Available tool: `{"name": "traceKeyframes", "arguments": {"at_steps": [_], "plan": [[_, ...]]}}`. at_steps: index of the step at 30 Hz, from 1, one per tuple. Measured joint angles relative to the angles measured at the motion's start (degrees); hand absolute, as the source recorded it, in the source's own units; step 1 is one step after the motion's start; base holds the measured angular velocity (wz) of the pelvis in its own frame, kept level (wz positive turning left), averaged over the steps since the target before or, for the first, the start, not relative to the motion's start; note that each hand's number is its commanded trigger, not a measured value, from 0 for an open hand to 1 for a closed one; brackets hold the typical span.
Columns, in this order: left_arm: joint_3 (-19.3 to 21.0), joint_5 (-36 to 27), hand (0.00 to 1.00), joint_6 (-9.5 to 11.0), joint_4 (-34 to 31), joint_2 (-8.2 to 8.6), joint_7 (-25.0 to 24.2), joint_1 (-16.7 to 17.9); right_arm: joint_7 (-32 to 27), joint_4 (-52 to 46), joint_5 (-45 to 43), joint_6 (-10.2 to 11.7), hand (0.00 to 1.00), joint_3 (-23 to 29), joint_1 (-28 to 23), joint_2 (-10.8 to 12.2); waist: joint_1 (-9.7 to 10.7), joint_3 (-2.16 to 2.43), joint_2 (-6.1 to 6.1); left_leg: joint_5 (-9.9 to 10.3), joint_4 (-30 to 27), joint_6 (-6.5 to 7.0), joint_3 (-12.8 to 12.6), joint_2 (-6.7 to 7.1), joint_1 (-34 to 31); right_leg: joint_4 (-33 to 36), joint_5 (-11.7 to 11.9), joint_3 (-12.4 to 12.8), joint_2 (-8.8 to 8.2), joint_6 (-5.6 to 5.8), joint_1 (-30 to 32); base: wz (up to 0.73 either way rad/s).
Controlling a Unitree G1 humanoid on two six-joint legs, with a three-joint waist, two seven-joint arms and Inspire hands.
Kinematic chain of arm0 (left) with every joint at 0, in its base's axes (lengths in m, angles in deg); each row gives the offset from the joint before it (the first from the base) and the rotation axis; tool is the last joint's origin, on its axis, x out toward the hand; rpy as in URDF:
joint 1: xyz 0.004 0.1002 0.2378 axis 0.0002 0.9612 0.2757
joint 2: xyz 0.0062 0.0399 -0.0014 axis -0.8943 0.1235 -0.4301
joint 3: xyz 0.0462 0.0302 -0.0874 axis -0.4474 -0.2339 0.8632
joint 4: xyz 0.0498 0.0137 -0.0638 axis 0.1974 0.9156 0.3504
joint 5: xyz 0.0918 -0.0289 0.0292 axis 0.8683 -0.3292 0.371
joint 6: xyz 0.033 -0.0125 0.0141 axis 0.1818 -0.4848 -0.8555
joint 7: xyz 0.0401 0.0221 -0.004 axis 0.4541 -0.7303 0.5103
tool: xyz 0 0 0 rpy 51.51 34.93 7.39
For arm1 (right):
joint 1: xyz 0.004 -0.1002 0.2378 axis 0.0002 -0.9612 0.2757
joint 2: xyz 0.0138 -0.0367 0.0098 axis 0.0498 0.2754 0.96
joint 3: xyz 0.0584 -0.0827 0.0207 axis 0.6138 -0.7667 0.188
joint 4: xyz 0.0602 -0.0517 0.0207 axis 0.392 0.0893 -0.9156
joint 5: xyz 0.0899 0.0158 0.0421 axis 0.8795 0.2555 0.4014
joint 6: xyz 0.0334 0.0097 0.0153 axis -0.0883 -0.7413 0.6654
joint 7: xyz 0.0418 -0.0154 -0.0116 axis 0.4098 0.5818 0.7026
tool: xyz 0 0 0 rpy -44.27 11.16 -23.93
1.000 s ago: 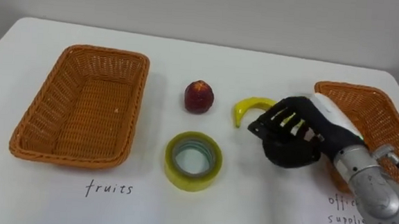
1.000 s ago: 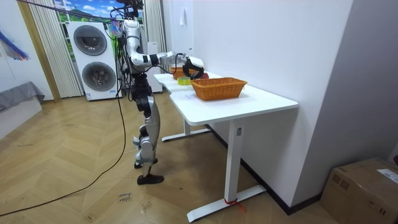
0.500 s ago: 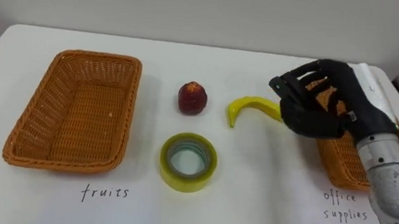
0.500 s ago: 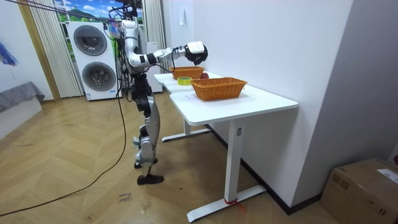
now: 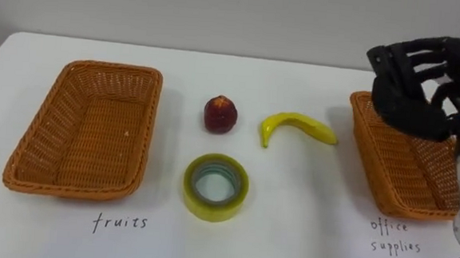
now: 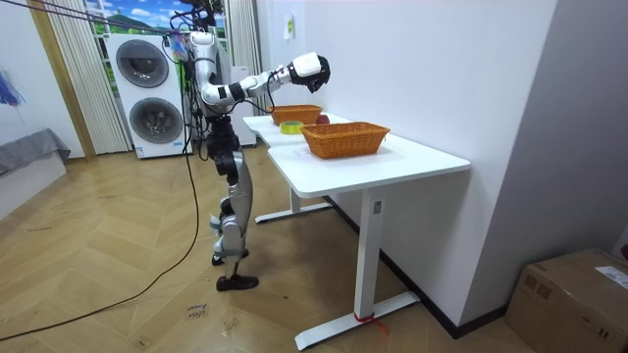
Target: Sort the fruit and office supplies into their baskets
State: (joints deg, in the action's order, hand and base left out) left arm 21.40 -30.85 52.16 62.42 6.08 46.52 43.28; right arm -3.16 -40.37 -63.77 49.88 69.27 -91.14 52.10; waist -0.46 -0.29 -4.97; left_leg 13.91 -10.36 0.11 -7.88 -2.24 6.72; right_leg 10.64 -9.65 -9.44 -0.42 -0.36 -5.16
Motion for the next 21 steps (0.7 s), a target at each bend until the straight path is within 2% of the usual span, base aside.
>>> {"name": "traceKeyframes", "arguments": {"at_steps": [9,15,21], "plan": [[0.95,0.15,0.00,-0.35,-0.11,-0.03,-0.04,0.71,-5.89,4.42,-1.02,-0.03,1.00,2.23,-0.01,-0.46,0.42,-0.09,-0.04,0.00,0.17,-0.01,0.02,-0.02,-0.12,-0.04,0.00,-0.05,0.01,0.00,0.21,0.00],[0.95,1.26,0.00,-0.44,-0.39,-0.03,-0.04,0.71,-6.76,4.42,-1.67,-0.03,1.00,2.24,-0.01,-0.51,0.77,0.14,0.38,0.00,0.21,-0.01,-0.02,-0.02,-0.06,-0.04,0.00,-0.06,0.01,0.01,0.23,0.00],[0.97,1.71,0.00,-0.44,-0.30,-0.03,-0.10,0.81,-6.78,5.48,-1.58,0.02,1.00,2.24,-0.38,-0.50,0.84,0.34,0.17,-0.01,-0.10,-0.02,-0.06,-0.03,-0.01,-0.08,0.00,-0.07,0.01,0.01,0.16,0.00]]}}
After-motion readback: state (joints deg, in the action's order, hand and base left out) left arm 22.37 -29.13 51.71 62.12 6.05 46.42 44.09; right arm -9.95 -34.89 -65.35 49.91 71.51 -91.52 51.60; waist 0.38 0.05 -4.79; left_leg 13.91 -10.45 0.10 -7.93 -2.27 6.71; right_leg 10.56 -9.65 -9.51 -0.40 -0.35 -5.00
